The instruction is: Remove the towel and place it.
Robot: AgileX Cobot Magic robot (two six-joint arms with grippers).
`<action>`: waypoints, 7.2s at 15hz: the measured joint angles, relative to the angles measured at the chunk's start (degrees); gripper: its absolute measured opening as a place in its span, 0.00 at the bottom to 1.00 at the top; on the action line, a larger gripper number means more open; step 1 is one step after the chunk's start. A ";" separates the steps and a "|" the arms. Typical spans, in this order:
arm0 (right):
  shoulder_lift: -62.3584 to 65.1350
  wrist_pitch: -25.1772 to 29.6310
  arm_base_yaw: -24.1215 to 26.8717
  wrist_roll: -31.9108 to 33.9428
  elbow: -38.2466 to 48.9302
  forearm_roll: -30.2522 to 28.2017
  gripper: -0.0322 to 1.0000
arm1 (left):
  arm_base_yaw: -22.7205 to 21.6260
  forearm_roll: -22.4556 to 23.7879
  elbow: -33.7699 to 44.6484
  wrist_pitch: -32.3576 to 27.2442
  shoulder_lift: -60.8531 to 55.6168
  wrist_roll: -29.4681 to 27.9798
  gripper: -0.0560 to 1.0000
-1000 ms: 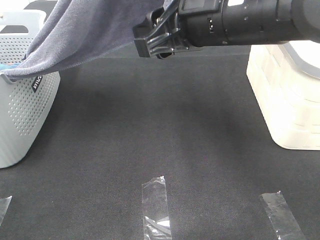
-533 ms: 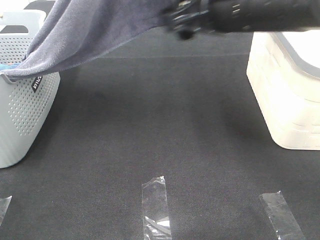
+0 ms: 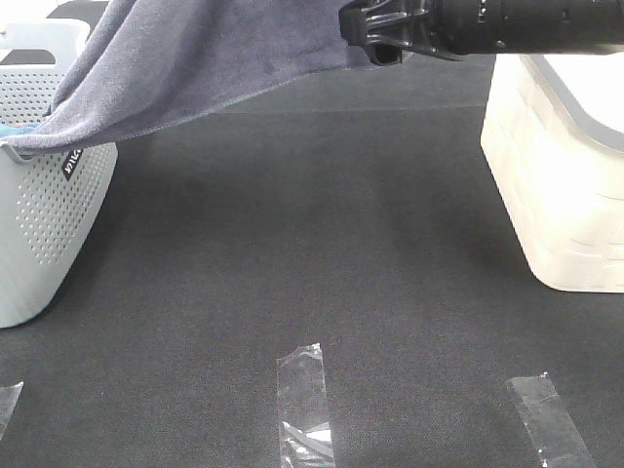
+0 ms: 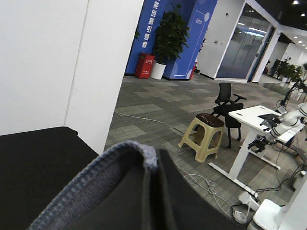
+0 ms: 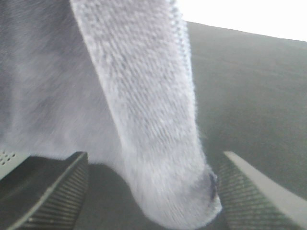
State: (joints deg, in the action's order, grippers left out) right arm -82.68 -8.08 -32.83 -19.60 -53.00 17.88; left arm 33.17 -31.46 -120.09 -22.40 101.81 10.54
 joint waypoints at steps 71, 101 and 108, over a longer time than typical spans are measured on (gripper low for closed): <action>-1.09 61.36 7.79 26.53 -26.99 -34.21 0.03 | 0.00 32.49 0.00 -33.23 9.68 -20.45 0.05; -9.68 45.03 13.58 19.60 -39.30 -23.72 0.03 | -11.97 28.99 0.00 -27.16 8.94 -18.22 0.05; -15.93 8.59 14.32 19.94 -39.76 -42.40 0.03 | -12.78 34.03 0.00 14.55 15.64 -10.54 0.05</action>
State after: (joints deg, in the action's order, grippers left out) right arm -98.61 0.52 -18.51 0.34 -92.76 -24.52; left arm 20.40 2.58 -120.09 -7.85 117.46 0.00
